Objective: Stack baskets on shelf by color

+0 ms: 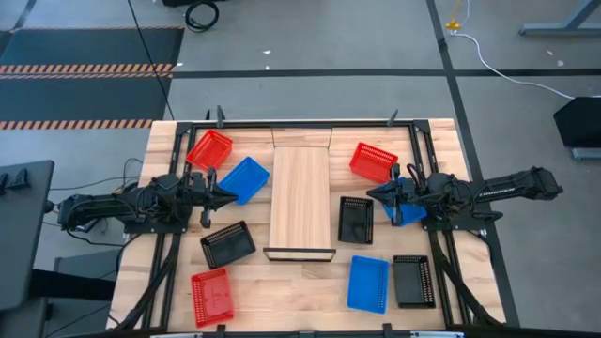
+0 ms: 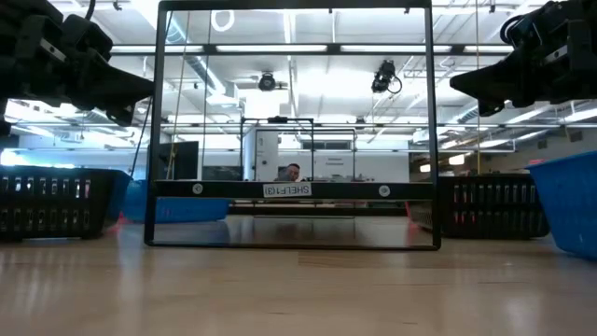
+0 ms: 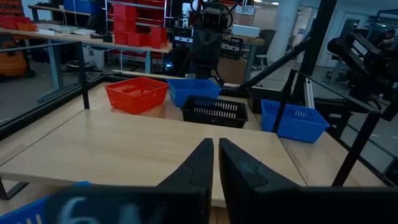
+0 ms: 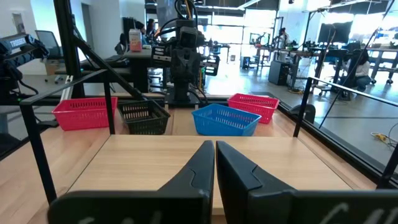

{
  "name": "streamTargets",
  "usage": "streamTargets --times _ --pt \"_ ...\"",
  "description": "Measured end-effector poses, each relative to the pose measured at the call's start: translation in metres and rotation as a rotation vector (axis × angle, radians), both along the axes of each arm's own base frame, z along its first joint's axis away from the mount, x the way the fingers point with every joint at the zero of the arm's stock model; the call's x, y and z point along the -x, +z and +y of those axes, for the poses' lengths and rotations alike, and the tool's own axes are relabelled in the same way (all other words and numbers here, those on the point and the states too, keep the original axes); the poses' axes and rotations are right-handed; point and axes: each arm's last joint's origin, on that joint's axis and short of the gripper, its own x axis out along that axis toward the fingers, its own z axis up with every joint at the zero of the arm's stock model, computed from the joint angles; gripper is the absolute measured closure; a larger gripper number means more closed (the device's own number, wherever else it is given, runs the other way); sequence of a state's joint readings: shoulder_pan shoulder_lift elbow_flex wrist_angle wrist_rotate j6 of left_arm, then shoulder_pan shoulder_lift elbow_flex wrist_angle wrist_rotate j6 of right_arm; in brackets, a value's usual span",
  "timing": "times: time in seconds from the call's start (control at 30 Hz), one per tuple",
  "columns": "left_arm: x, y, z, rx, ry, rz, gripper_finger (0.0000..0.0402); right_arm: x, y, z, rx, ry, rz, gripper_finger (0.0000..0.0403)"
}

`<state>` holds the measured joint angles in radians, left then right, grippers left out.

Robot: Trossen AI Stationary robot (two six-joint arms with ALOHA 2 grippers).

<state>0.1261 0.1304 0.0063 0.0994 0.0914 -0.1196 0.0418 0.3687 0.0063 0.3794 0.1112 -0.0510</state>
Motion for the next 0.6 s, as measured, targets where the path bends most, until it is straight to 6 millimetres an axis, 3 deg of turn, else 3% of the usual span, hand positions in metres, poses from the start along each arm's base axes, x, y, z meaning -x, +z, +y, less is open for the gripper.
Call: streamTargets --times 0.6 --pt "0.0 0.0001 0.0 0.0 0.0 0.0 0.037 0.0 0.0 0.0 0.0 0.0 0.0 0.0379"
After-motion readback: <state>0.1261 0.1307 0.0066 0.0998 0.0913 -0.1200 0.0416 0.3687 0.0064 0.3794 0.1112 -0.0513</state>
